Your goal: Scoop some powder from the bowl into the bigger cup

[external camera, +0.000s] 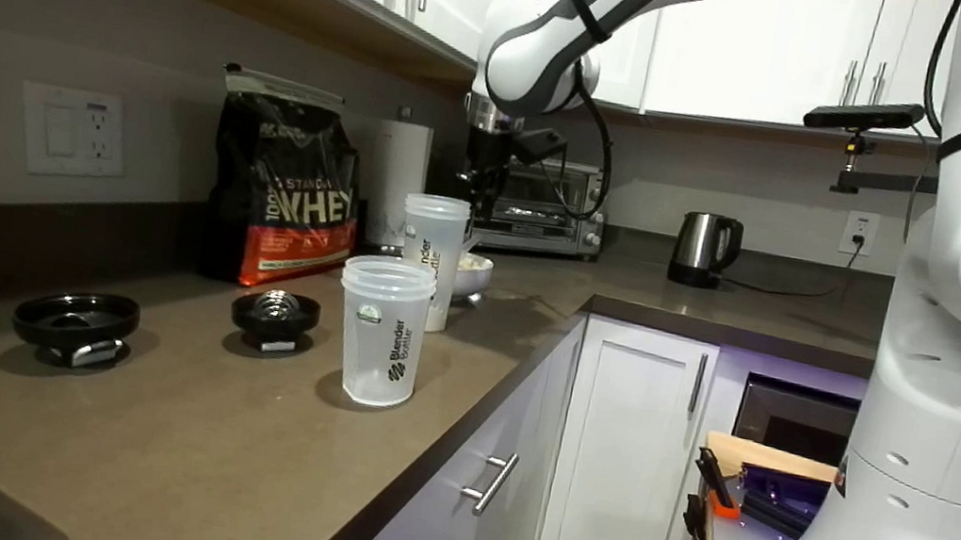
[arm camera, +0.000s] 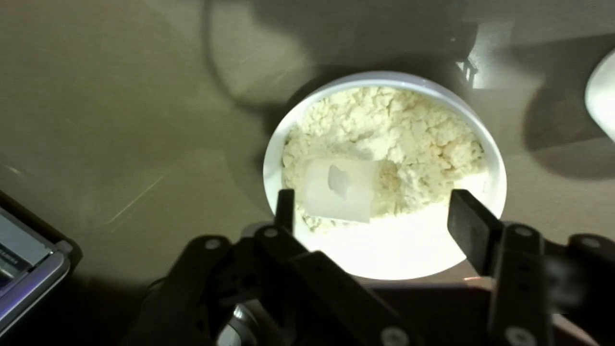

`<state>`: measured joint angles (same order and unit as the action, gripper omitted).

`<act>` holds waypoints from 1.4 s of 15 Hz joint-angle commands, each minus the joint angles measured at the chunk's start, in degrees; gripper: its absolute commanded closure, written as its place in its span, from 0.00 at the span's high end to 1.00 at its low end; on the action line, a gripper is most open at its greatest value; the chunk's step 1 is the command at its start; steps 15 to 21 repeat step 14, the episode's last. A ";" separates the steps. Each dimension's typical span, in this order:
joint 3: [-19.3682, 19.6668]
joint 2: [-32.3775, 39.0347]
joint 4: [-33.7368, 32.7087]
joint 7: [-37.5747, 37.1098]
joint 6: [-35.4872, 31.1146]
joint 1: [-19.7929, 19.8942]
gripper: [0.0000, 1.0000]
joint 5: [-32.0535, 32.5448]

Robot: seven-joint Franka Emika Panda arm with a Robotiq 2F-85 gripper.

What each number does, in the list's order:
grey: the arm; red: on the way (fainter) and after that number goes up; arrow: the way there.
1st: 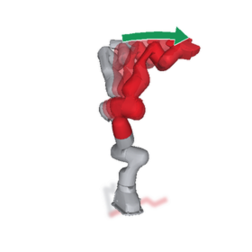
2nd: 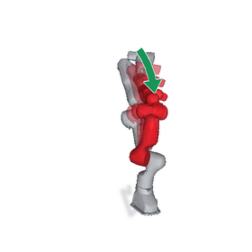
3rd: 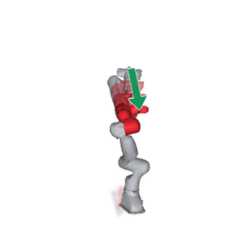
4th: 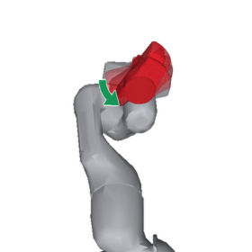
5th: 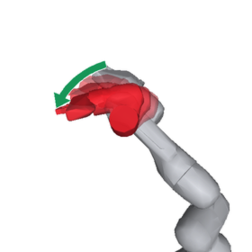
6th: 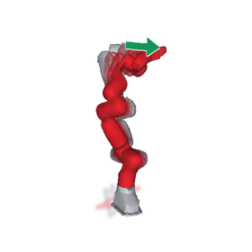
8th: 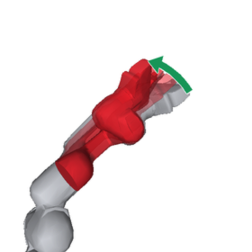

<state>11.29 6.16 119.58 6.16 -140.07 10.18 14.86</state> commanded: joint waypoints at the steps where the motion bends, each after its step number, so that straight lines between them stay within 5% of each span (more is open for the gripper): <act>1: -1.00 -5.17 1.58 2.41 2.91 -0.29 1.00 -1.50; 11: -3.16 -19.50 7.04 2.98 10.21 -2.52 1.00 -0.66; 21: -3.39 -18.17 5.86 1.20 9.61 -2.20 1.00 -0.10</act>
